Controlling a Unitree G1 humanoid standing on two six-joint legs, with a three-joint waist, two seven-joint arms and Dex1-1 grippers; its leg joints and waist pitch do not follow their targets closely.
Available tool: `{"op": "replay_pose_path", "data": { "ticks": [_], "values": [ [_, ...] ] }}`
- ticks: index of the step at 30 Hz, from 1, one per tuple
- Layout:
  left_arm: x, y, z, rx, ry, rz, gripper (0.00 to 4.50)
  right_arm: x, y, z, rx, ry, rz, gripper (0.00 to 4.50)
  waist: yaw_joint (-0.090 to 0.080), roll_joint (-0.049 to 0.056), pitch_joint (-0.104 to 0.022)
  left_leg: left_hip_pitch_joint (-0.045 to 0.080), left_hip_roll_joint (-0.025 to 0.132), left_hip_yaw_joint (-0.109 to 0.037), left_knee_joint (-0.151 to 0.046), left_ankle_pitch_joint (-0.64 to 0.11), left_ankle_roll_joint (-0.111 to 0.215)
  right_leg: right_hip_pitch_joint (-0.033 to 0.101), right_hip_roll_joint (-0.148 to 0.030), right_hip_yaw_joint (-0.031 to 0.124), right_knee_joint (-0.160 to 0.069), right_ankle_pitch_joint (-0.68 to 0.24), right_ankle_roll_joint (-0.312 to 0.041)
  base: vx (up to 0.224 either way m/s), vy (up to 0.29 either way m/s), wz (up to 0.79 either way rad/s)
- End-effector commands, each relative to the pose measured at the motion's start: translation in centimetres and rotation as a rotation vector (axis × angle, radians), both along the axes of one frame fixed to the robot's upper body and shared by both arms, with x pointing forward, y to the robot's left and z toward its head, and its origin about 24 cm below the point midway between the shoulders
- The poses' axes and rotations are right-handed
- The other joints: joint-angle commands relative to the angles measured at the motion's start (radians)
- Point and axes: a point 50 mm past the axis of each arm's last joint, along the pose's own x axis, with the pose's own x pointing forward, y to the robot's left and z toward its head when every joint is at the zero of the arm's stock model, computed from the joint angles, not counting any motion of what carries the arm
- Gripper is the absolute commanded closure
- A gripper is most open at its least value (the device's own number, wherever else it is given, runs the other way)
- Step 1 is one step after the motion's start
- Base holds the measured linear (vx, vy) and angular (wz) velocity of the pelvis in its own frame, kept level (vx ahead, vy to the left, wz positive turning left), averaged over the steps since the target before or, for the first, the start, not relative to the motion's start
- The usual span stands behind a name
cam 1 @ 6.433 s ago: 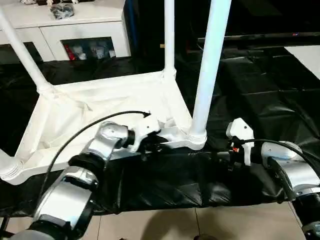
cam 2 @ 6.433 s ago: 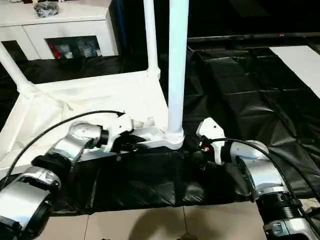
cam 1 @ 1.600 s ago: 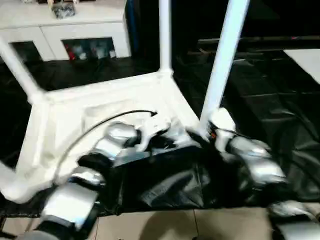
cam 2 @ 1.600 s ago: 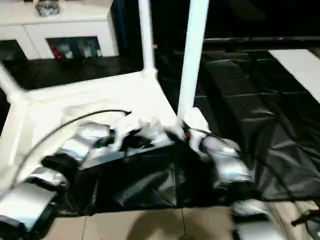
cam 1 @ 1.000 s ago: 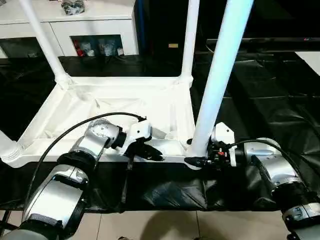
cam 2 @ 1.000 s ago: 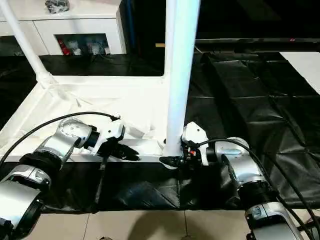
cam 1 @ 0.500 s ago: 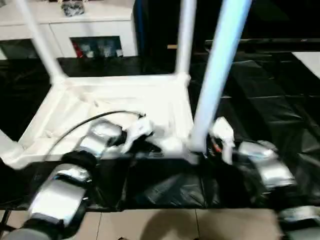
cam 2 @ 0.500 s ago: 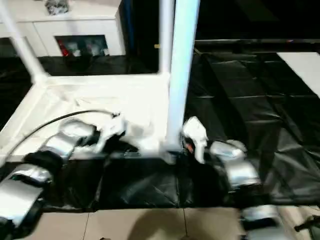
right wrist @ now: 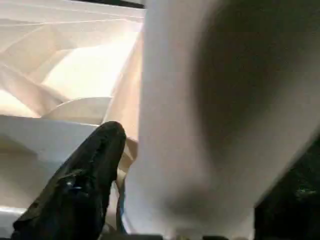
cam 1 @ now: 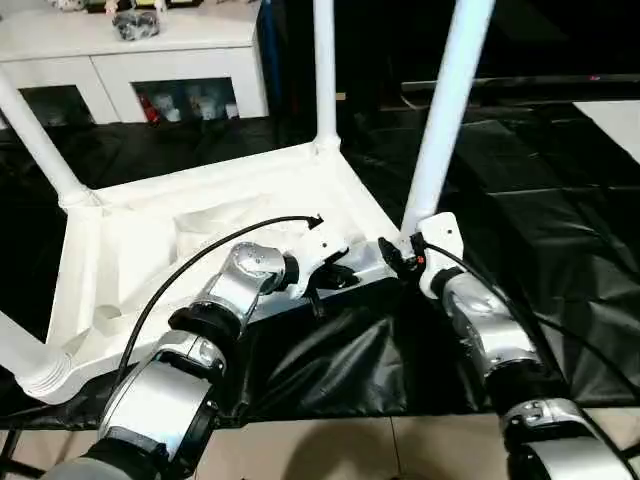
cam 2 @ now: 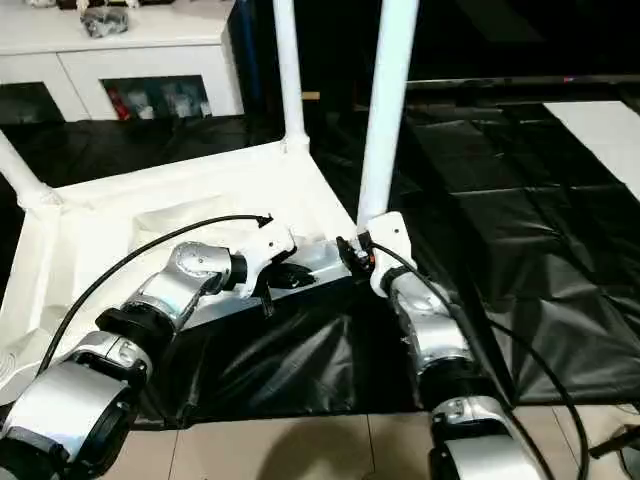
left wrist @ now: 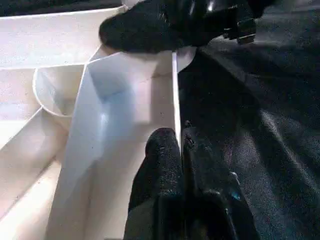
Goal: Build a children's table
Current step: Rotate leg to tighten
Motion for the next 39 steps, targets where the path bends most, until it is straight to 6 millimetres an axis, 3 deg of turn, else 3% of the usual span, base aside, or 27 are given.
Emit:
{"op": "replay_pose_path", "data": {
  "ticks": [1,2,3,6,9,10,12,16,18,25,35,39],
  "values": [
    [-1.0,-1.5,-0.5,0.007,0.011,-0.121,4.5,-0.3,2.2,0.8,0.029,-0.02,0.188,0.53,-0.004,-0.014,-0.064,0.017,0.012,-0.006,-0.073,-0.274,0.083,0.042,-0.015,0.009,-0.061,-0.153,-0.245,0.0,0.0,0.0],
    [-1.1,-1.0,-0.4,0.004,0.011,-0.142,4.5,-0.5,1.7,0.9,0.045,-0.005,0.227,0.43,-0.003,-0.014,-0.066,0.015,0.013,-0.006,-0.07,-0.249,0.093,0.045,-0.015,0.009,-0.056,-0.118,-0.253,0.0,0.0,0.0],
    [-1.1,-0.7,-0.3,0.003,0.011,-0.155,4.5,-0.6,1.5,0.9,0.054,0.004,0.249,0.43,0.001,-0.016,-0.067,0.011,0.012,-0.004,-0.066,-0.2,0.126,0.051,-0.016,0.006,-0.049,-0.054,-0.273,0.0,0.0,0.0],
    [-1.1,0.4,-0.2,0.002,0.018,-0.184,4.5,-1.4,0.6,0.8,-0.014,0.011,0.373,0.43,0.008,-0.015,-0.066,0.01,0.015,0.0,-0.061,-0.161,0.145,0.052,-0.016,0.003,-0.043,-0.029,-0.285,0.0,0.0,0.0],
    [-1.3,1.9,0.0,0.011,0.041,-0.246,4.5,-2.6,-0.5,1.0,-0.038,0.044,0.542,0.43,0.019,-0.015,-0.059,0.014,0.02,0.001,-0.066,-0.223,0.136,0.049,-0.017,0.005,-0.053,-0.131,-0.277,0.0,0.0,0.0],
    [-1.4,2.7,0.0,0.027,0.049,-0.263,4.5,-3.1,-0.9,1.1,-0.043,0.061,0.609,0.43,0.02,-0.022,-0.06,0.015,0.02,0.001,-0.066,-0.23,0.133,0.049,-0.016,0.004,-0.055,-0.145,-0.272,0.0,0.0,0.0],
    [-1.4,3.5,0.1,0.042,0.06,-0.277,4.5,-3.5,-1.3,1.3,-0.044,0.082,0.672,0.57,0.024,-0.018,-0.058,0.018,0.022,0.0,-0.07,-0.256,0.113,0.045,-0.015,0.006,-0.055,-0.187,-0.269,0.0,0.0,0.0],
    [-1.3,4.3,0.2,0.065,0.067,-0.294,4.5,-3.8,-1.7,1.5,-0.052,0.114,0.743,0.78,0.026,-0.018,-0.055,0.021,0.024,-0.001,-0.076,-0.287,0.087,0.04,-0.015,0.009,-0.057,-0.218,-0.267,0.0,0.0,0.0],
    [-1.4,4.7,0.3,0.067,0.087,-0.328,4.5,-3.9,-1.8,1.5,-0.048,0.147,0.785,1.12,0.026,-0.02,-0.057,0.019,0.022,-0.002,-0.076,-0.277,0.084,0.043,-0.015,0.009,-0.054,-0.199,-0.27,0.0,0.0,0.0],
    [-1.6,5.0,0.4,0.075,0.102,-0.375,4.5,-4.3,-1.9,1.5,-0.059,0.19,0.847,1.66,0.034,-0.021,-0.06,0.018,0.022,0.001,-0.069,-0.219,0.11,0.044,-0.018,0.009,-0.049,-0.136,-0.285,0.0,0.0,0.0],
    [-1.6,5.1,0.3,0.07,0.106,-0.357,4.5,-4.7,-1.2,1.0,-0.009,0.194,0.839,1.8,0.036,-0.022,-0.059,0.02,0.022,0.0,-0.072,-0.232,0.094,0.044,-0.018,0.01,-0.05,-0.168,-0.275,0.0,0.0,0.0],
    [-1.2,4.2,-0.1,0.063,0.088,-0.258,4.5,-4.5,-0.6,0.4,0.036,0.166,0.704,1.8,0.034,-0.023,-0.053,0.021,0.023,-0.001,-0.078,-0.273,0.071,0.04,-0.018,0.01,-0.057,-0.239,-0.257,0.0,0.0,0.0]
  ]
}}
